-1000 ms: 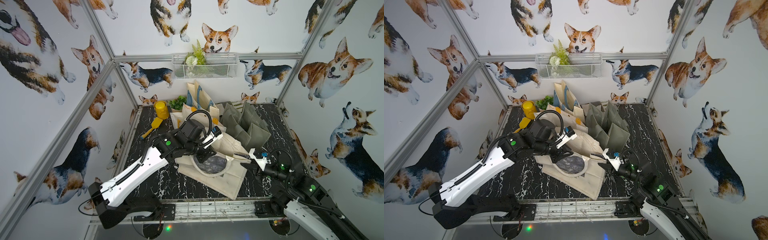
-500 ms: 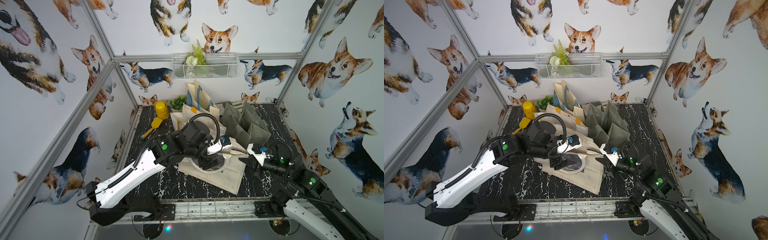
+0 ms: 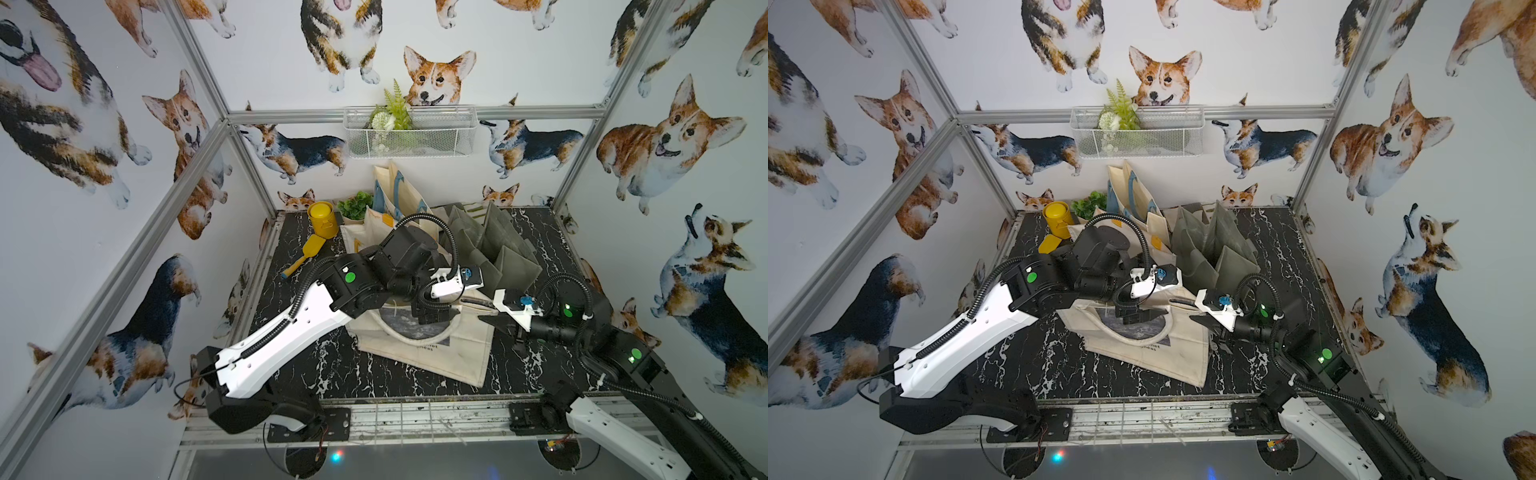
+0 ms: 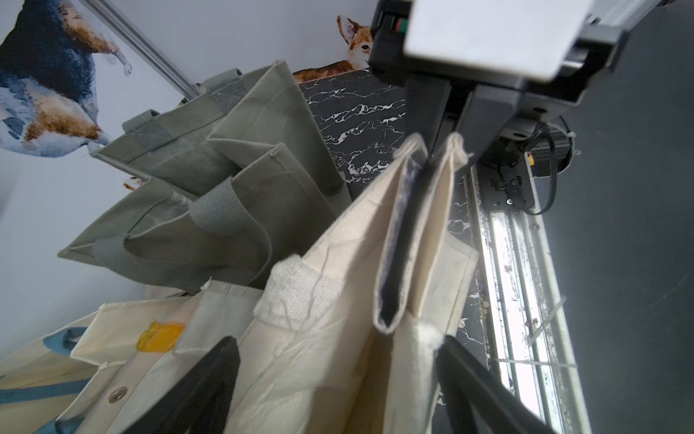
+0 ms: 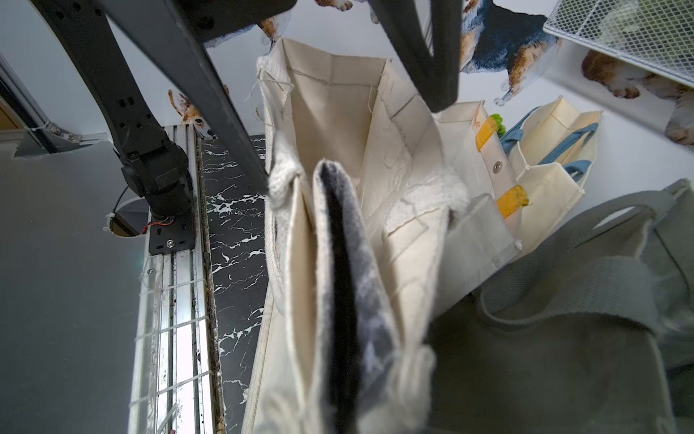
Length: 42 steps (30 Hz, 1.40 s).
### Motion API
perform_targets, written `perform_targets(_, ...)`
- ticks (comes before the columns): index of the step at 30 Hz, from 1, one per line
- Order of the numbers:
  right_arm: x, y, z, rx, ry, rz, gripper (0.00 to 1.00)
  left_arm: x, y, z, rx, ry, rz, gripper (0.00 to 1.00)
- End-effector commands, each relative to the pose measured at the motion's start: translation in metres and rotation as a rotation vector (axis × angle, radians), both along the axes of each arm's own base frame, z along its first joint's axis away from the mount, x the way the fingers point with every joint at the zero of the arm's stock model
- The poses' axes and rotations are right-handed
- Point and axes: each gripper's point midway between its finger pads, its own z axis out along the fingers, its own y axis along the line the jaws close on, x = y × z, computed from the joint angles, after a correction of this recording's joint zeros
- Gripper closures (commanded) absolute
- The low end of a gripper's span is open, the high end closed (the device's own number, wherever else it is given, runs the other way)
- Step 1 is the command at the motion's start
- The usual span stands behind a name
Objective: Put away the canvas bag
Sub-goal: Press the canvas bag at the center of the board.
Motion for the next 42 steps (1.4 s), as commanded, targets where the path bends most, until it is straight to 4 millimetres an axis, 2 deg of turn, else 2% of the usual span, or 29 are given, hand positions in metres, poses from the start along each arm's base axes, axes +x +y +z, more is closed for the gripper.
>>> perform_targets(1,0.0,0.006,0.016,-0.013,-0.125,0.072,1.0,-0.018,-0.009,0.011,-0.052,0.07,-0.092,0.14)
perform_targets(5,0.003,0.009,0.024,-0.001,-0.173,0.084,1.0,-0.021,-0.011,0.008,-0.052,0.102,-0.094,0.14)
perform_targets(13,0.005,0.014,0.036,0.018,-0.194,0.102,1.0,-0.006,-0.01,-0.01,-0.009,0.114,-0.043,0.15)
perform_targets(16,0.006,0.016,0.041,0.03,-0.198,0.103,1.0,-0.001,-0.009,-0.015,0.012,0.101,-0.027,0.18)
perform_targets(24,0.009,0.018,0.042,0.029,-0.199,0.103,1.0,0.013,-0.006,-0.019,0.022,0.028,0.017,0.46)
perform_targets(28,0.011,0.02,0.04,0.027,-0.201,0.105,1.0,0.015,-0.007,-0.014,-0.003,0.006,0.022,0.75)
perform_targets(29,0.01,0.02,0.04,0.026,-0.203,0.111,1.0,0.015,-0.007,-0.012,-0.011,0.001,0.026,0.76)
perform_targets(30,0.01,0.021,0.039,0.021,-0.208,0.123,1.0,0.018,-0.007,-0.009,-0.023,-0.006,0.042,0.65)
perform_targets(31,0.009,0.021,0.039,0.019,-0.211,0.129,1.0,0.02,-0.006,-0.007,-0.032,-0.009,0.058,0.38)
perform_targets(32,0.009,0.022,0.038,0.016,-0.217,0.134,1.0,0.022,-0.005,-0.005,-0.037,-0.017,0.071,0.24)
perform_targets(33,0.008,0.021,0.038,0.011,-0.232,0.14,1.0,0.023,-0.004,-0.003,-0.045,-0.025,0.081,0.16)
perform_targets(34,0.008,0.021,0.038,0.008,-0.253,0.141,1.0,0.025,-0.003,-0.002,-0.051,-0.034,0.093,0.11)
perform_targets(38,0.013,0.018,0.034,-0.029,-0.343,0.137,1.0,0.025,0.0,0.004,-0.075,-0.058,0.096,0.04)
perform_targets(42,0.018,0.018,0.035,-0.057,-0.401,0.136,1.0,0.019,-0.001,0.003,-0.076,-0.034,0.072,0.03)
